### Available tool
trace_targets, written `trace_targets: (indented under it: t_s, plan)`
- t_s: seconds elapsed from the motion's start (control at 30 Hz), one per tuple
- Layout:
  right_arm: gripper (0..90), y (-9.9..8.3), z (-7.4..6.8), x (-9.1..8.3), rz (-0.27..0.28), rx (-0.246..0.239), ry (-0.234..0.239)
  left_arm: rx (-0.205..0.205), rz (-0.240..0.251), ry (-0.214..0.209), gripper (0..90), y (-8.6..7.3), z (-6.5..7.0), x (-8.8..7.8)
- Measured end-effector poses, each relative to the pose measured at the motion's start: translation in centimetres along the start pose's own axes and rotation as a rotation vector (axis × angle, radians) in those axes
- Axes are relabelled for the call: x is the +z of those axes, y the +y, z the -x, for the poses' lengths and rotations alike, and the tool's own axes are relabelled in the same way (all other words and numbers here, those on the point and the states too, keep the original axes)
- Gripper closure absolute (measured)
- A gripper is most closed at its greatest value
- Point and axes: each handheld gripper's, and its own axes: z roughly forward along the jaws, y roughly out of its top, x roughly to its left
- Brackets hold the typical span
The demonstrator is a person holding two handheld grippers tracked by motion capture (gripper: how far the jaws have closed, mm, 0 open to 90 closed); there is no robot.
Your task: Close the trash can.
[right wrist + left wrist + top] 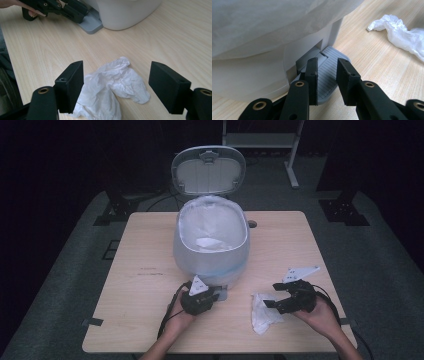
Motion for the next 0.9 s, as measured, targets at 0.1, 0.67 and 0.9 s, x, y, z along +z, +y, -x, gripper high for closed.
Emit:
trace_targets:
  t_s: [0.1,0.67,0.9]
  plan:
    - [26.9,-0.2,-0.1,0.2,0.000,-0.004,0.000,0.006,0.000,0.000,71.1,0.0,0.0,0.0]
    - [26.6,-2.0,0.0,2.6,-0.029,0.000,0.037,0.003,0.000,-0.001,71.1,0.0,0.0,0.0]
    - [26.7,-2.6,0.2,3.3,-0.054,0.005,0.045,0.002,0.000,-0.001,71.1,0.0,0.0,0.0]
